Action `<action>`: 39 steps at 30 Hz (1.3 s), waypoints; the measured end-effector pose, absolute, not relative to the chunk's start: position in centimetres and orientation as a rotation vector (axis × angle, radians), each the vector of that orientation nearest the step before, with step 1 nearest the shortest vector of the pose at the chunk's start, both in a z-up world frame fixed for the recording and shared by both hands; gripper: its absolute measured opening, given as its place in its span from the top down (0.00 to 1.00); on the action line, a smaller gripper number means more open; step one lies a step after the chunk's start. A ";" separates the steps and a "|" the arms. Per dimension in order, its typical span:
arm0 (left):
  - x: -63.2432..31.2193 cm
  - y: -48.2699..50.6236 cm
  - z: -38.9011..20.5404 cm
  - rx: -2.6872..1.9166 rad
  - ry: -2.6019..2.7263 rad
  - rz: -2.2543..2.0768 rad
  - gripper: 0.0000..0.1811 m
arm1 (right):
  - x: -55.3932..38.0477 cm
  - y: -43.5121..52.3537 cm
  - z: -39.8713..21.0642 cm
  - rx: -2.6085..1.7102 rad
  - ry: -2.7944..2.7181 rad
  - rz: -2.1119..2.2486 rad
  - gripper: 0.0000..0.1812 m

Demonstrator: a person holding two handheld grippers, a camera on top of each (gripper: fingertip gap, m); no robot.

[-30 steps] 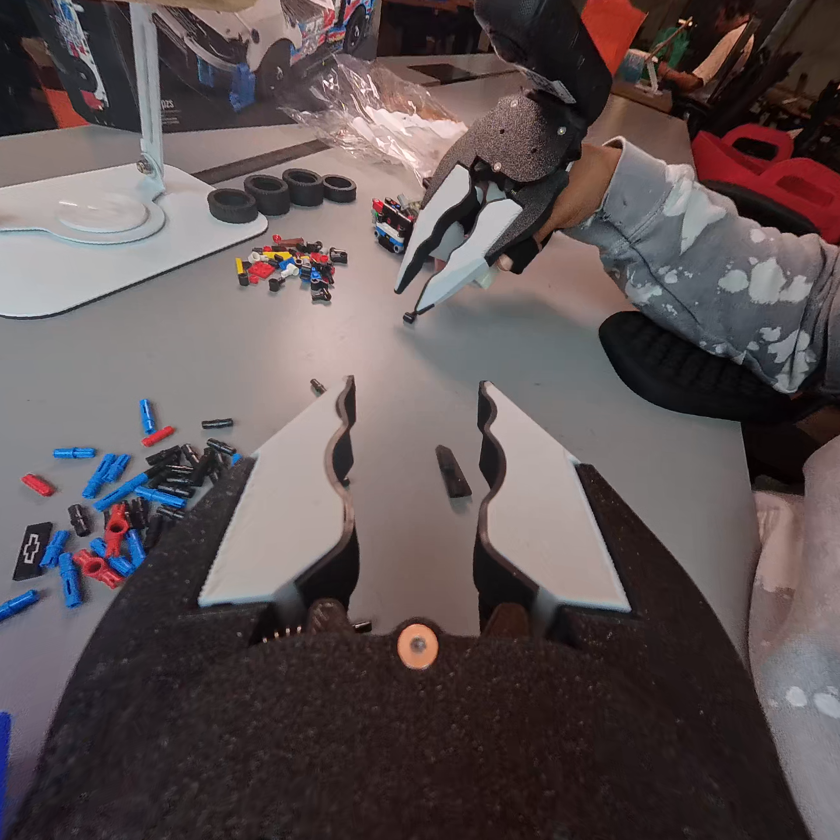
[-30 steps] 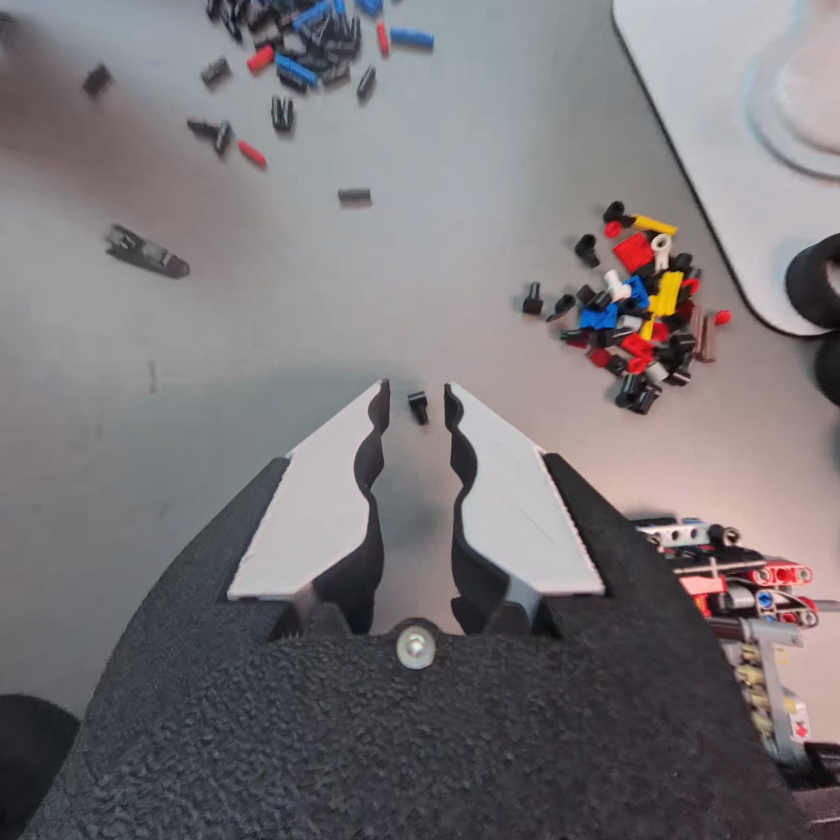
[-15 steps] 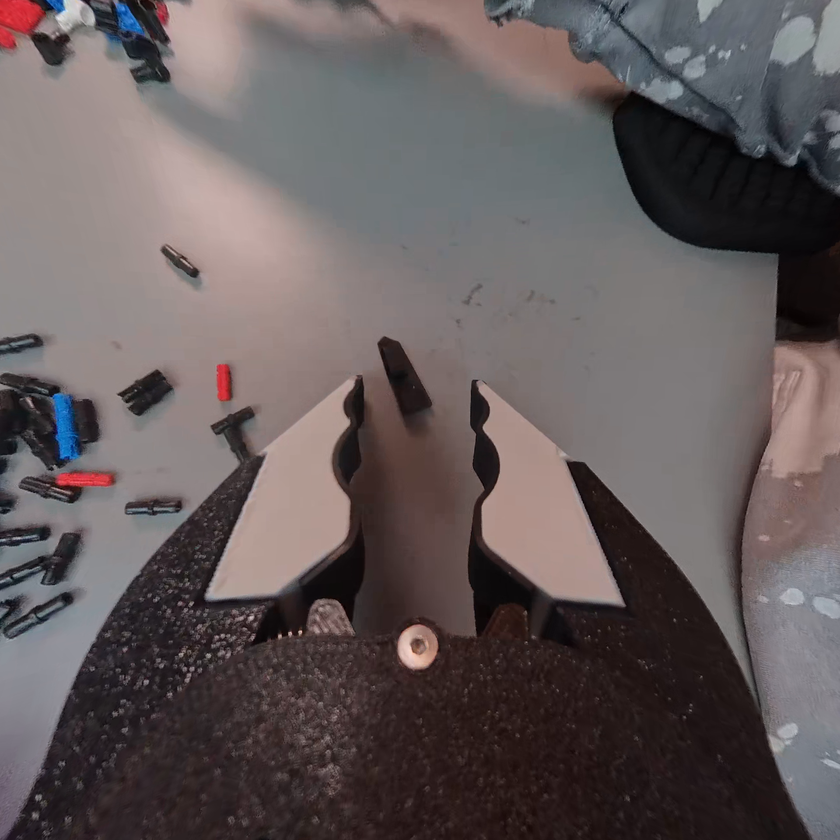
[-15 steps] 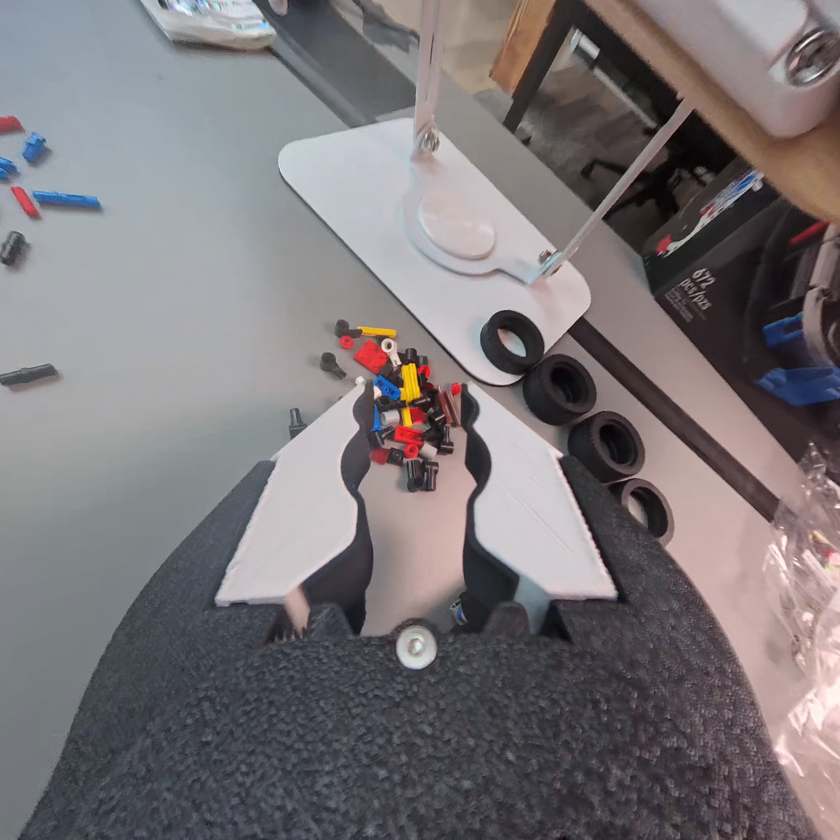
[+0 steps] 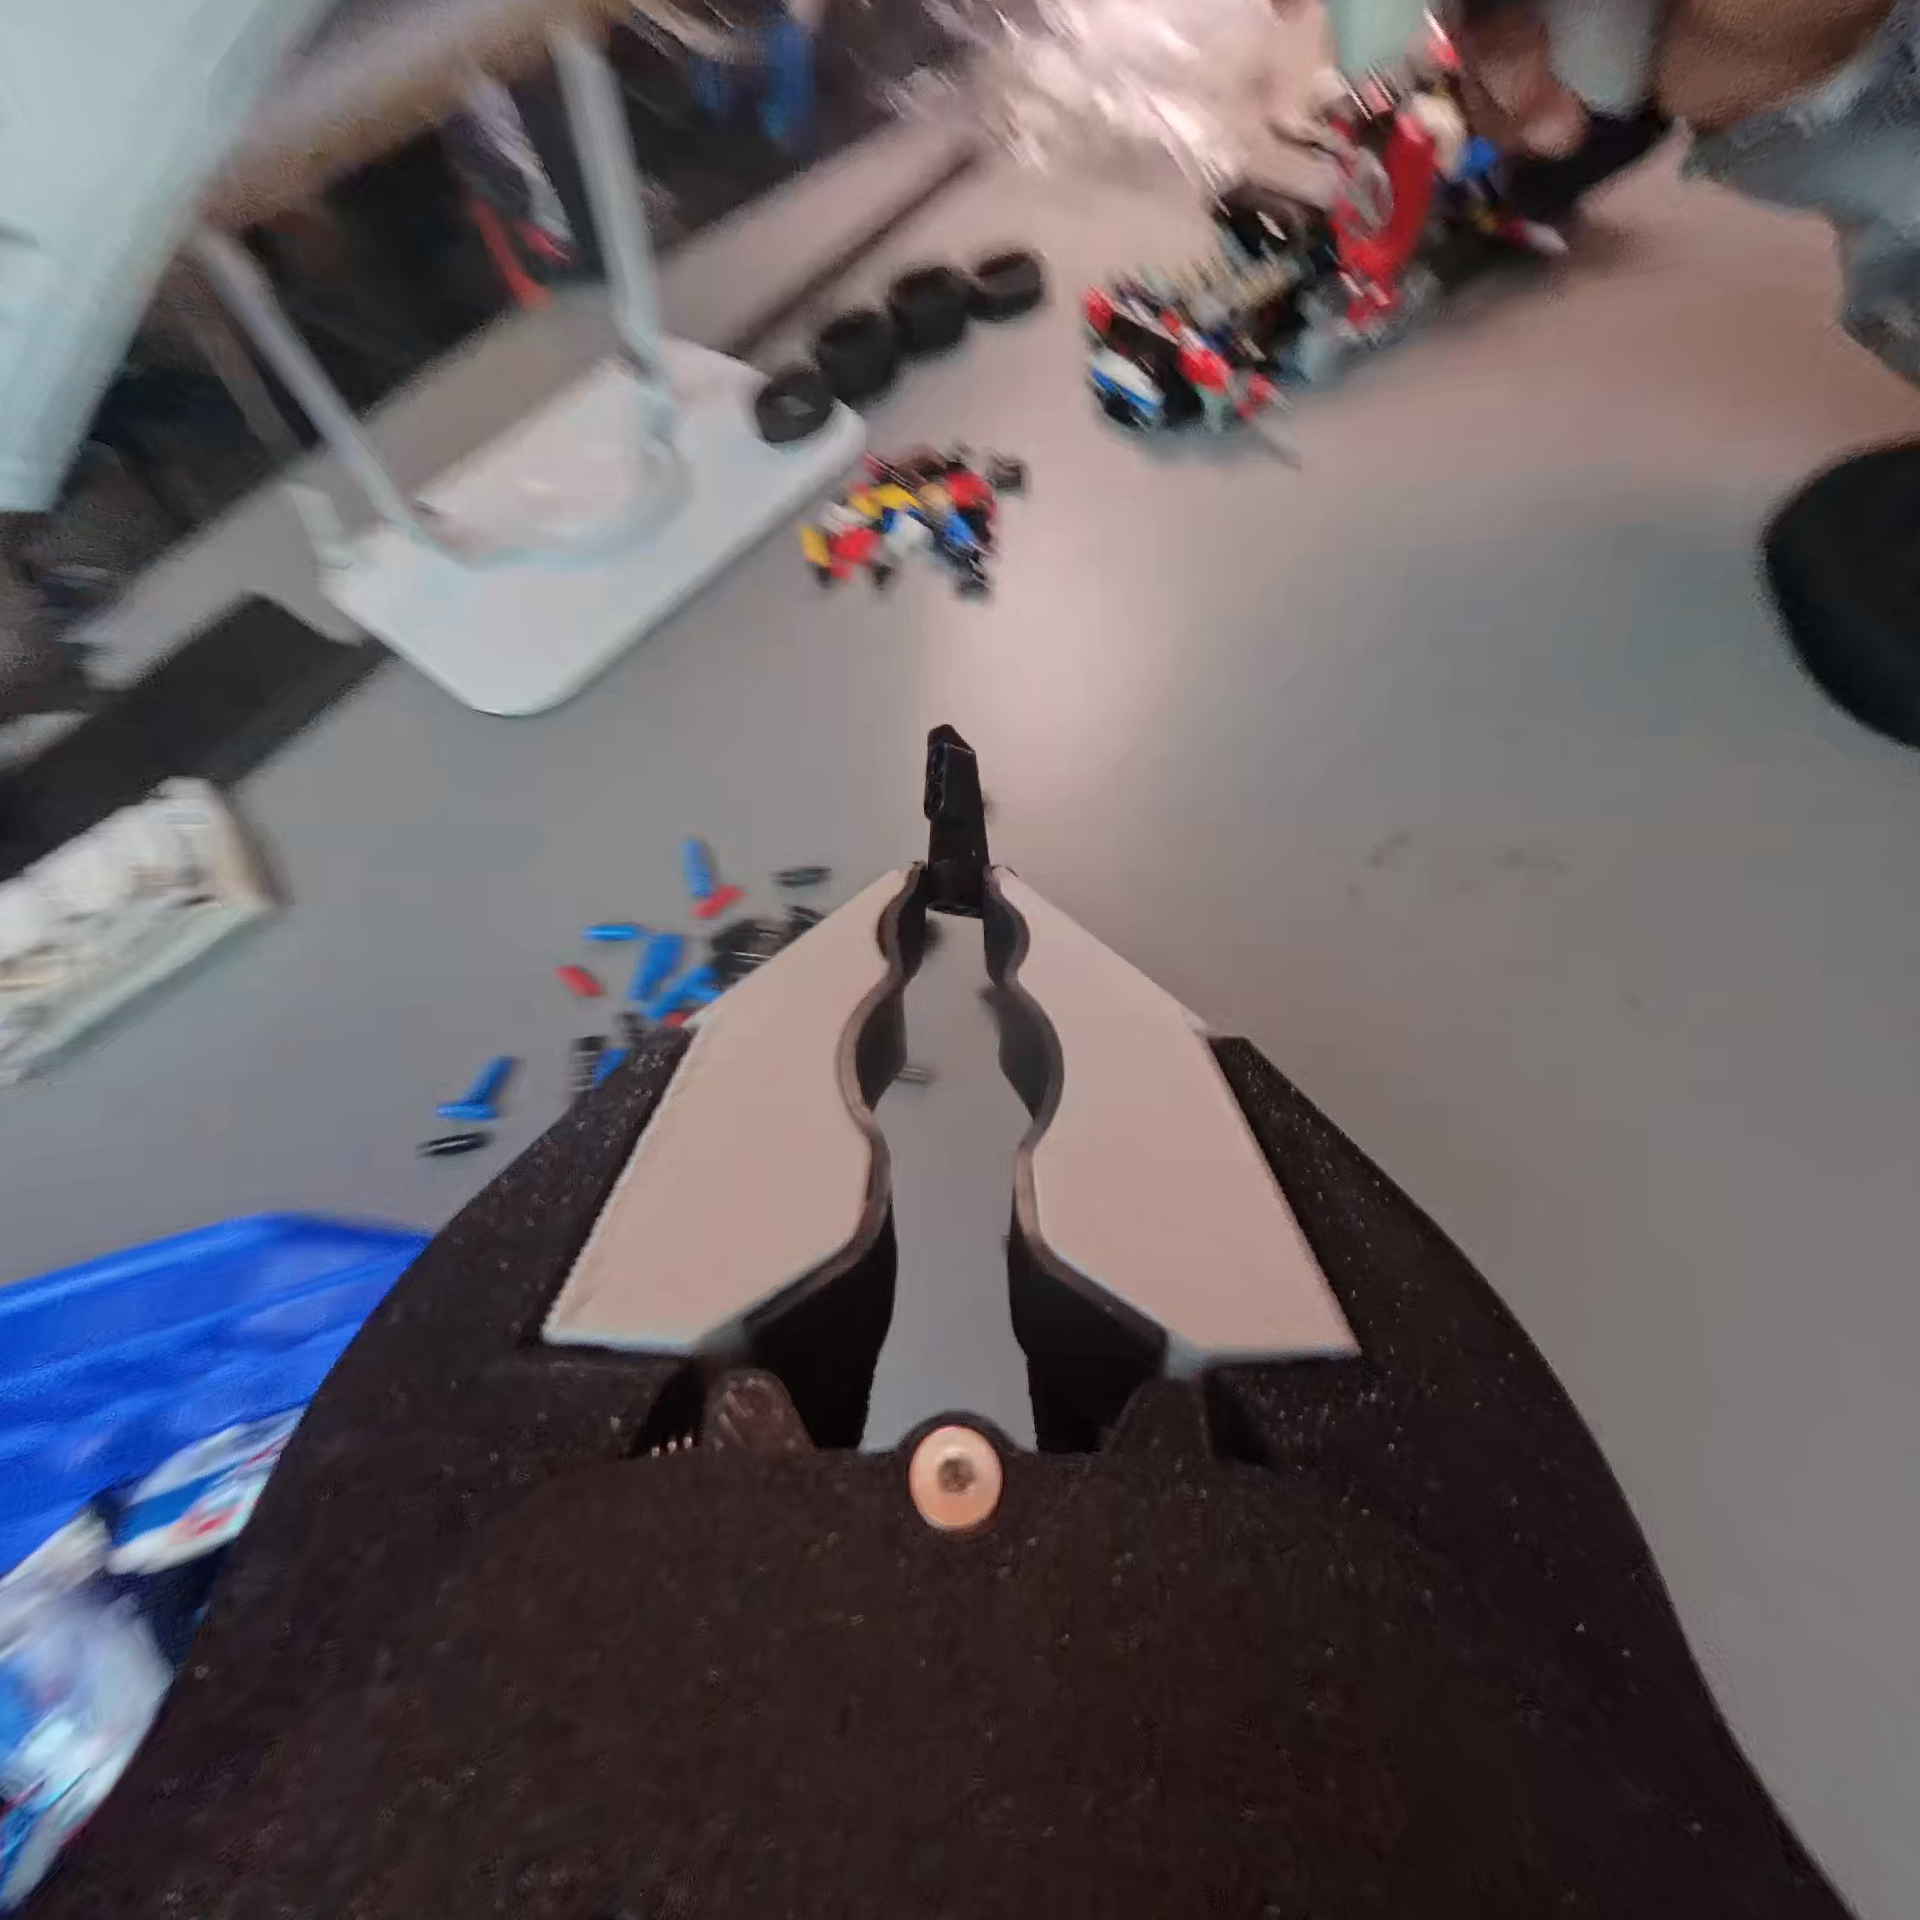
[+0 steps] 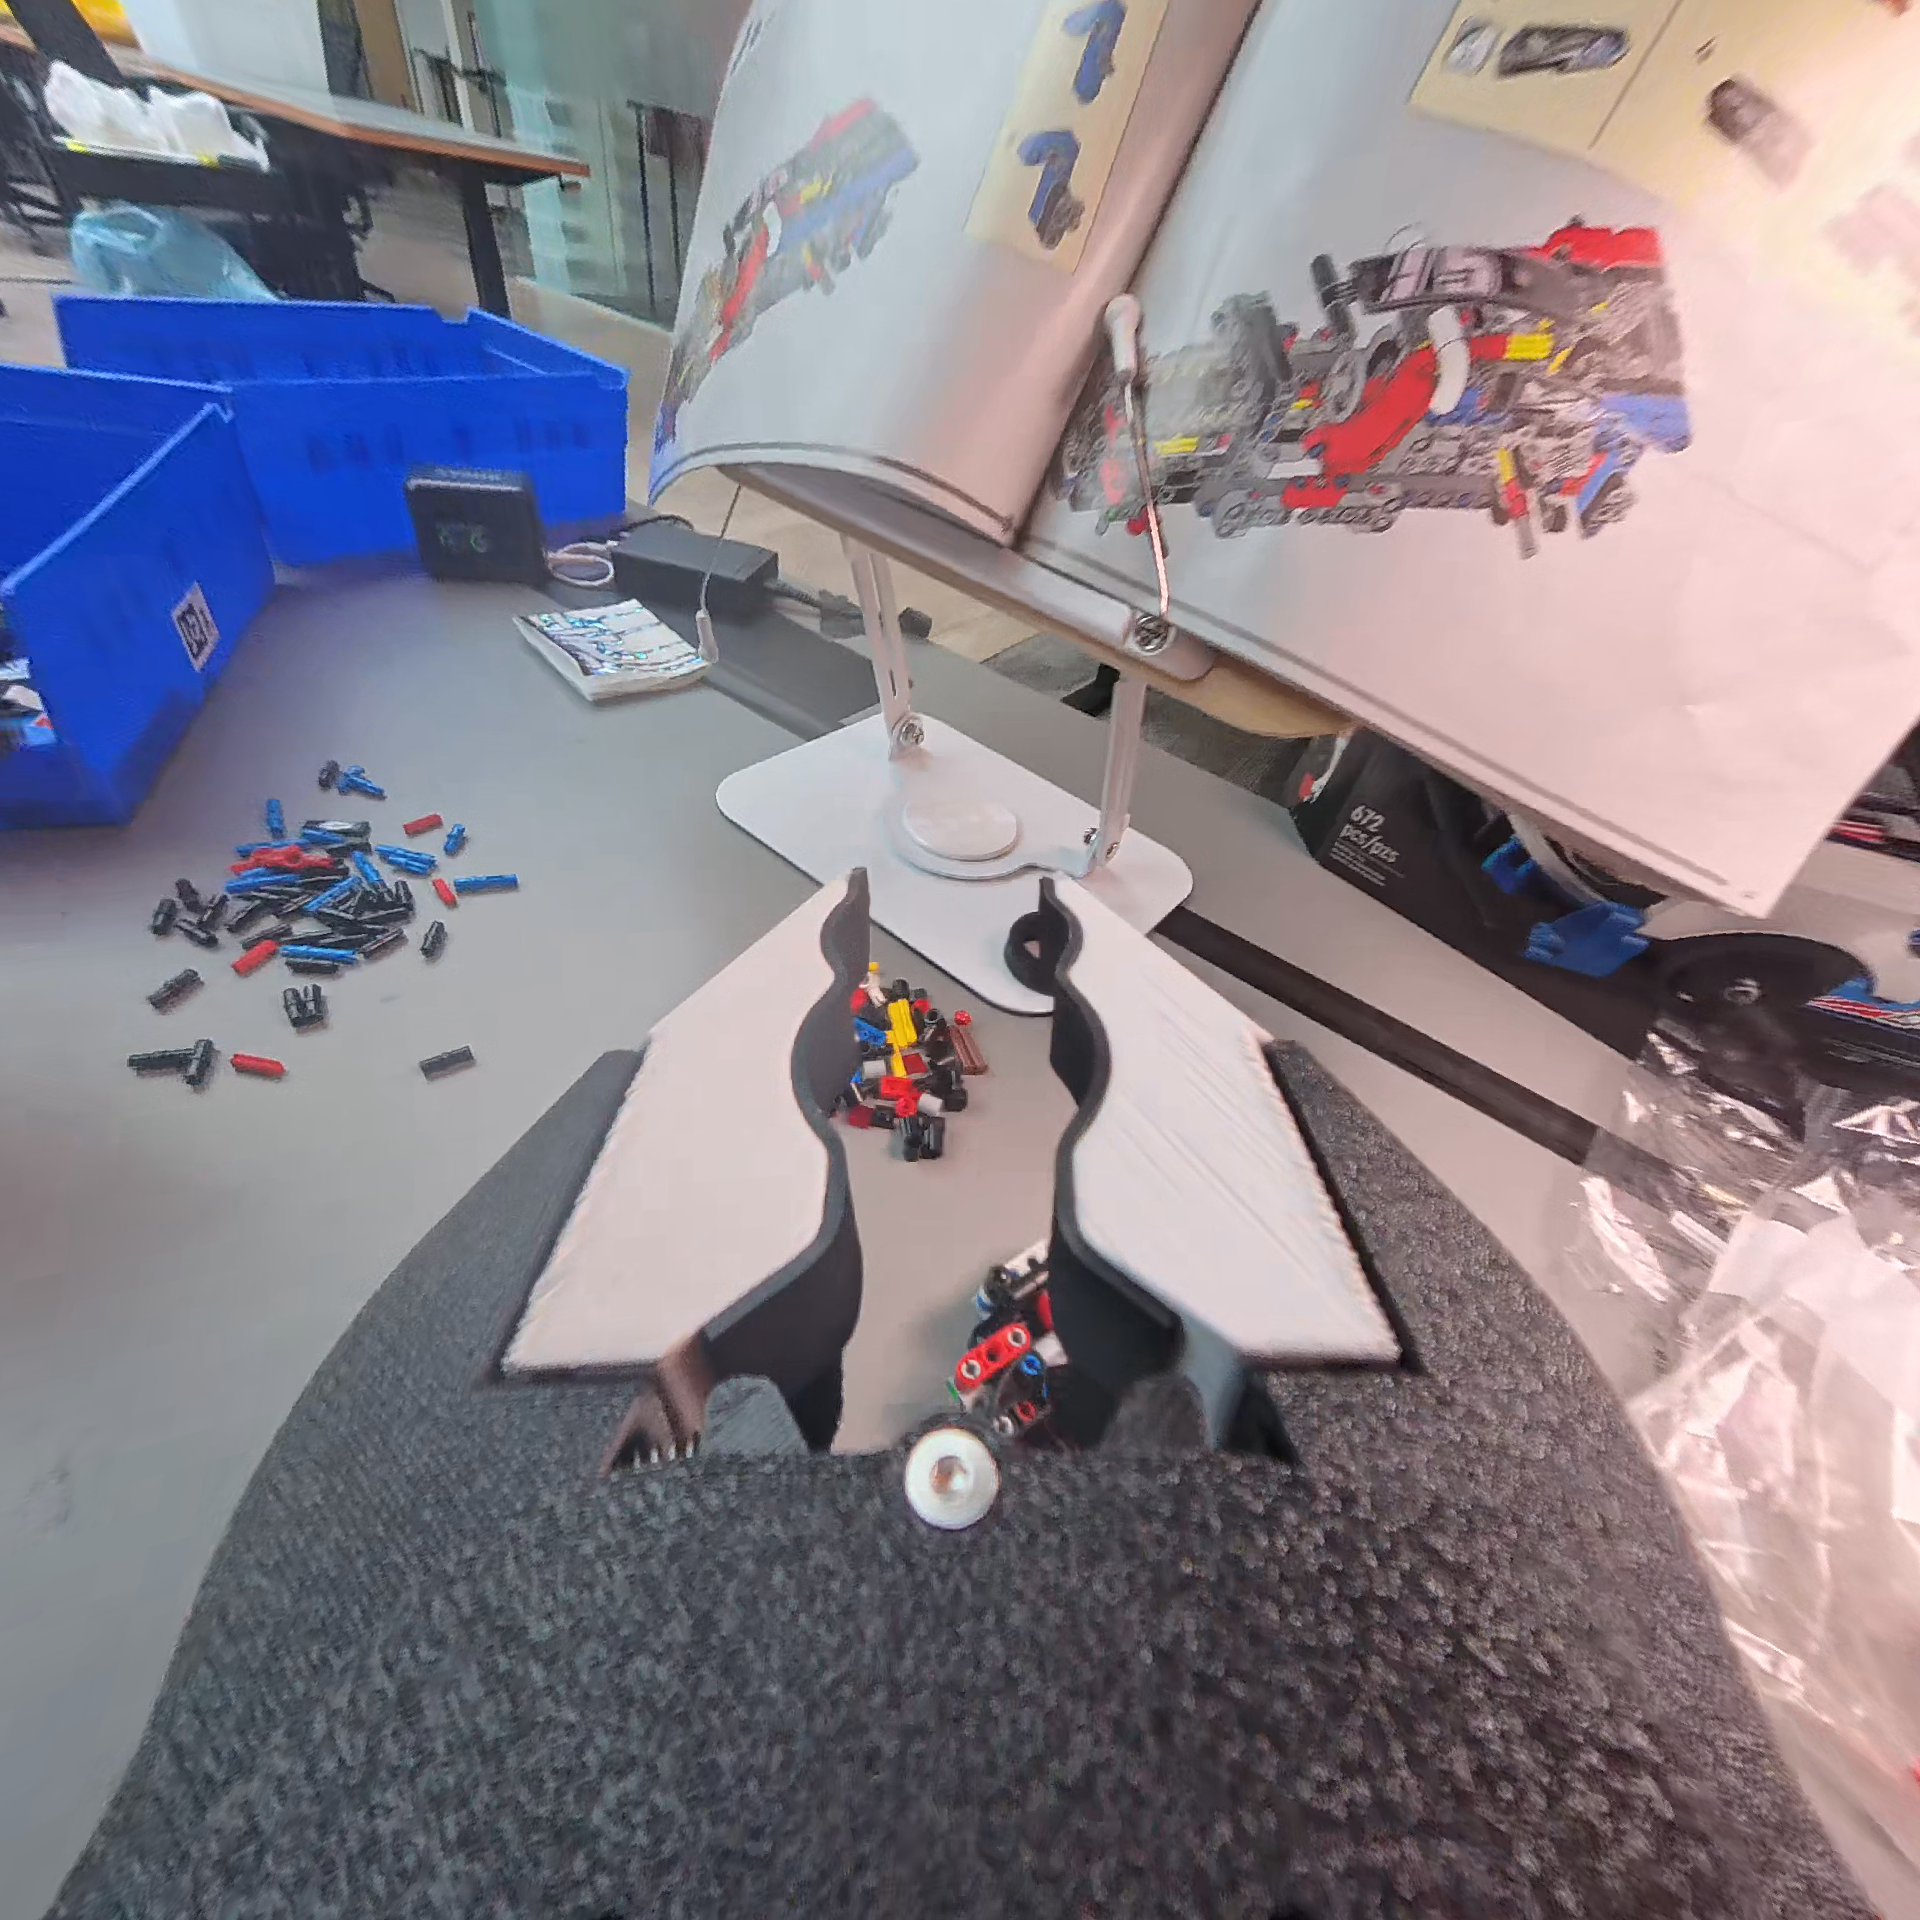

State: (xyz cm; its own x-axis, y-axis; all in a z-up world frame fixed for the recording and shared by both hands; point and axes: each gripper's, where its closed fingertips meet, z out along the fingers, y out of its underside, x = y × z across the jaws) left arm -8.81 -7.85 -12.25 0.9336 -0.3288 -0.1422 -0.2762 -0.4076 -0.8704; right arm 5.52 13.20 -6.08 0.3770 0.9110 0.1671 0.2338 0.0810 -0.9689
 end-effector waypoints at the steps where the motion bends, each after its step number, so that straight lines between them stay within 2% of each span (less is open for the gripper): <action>1: -11.7 -8.4 -9.4 -1.952 0.329 0.050 0.95 | 6.5 13.4 -5.6 -1.421 -1.092 0.685 0.82; 4: -20.5 -11.8 -6.0 -1.962 0.054 0.344 0.95 | 9.9 14.9 -5.2 -1.435 -1.024 0.623 0.83; 8: -26.7 -14.5 -9.5 -2.167 -0.164 0.459 0.94 | 13.5 16.7 -6.3 -1.526 -0.946 0.603 0.83; 12: -27.7 -14.4 -9.6 -2.163 -0.177 0.587 0.82 | 15.0 16.8 -6.9 -1.555 -0.905 0.624 0.83; 19: -24.3 -12.0 -7.1 -2.012 -0.015 0.553 0.72 | 14.0 16.2 -8.0 -1.553 -0.954 0.644 0.83; 25: -17.4 -8.8 -4.0 -1.757 0.113 0.193 0.63 | 11.2 14.8 -7.6 -1.482 -1.015 0.675 0.83; 31: -12.4 -6.4 -6.1 -1.699 0.174 -0.034 0.56 | 8.1 12.5 -8.2 -1.429 -1.096 0.732 0.82; 34: -10.5 -5.7 -7.3 -1.683 0.166 -0.136 0.58 | 6.7 11.4 -9.3 -1.419 -1.147 0.739 0.80; 39: -8.7 -5.3 -9.5 -1.654 0.111 -0.289 0.62 | 4.0 8.3 -11.1 -1.391 -1.216 0.849 0.71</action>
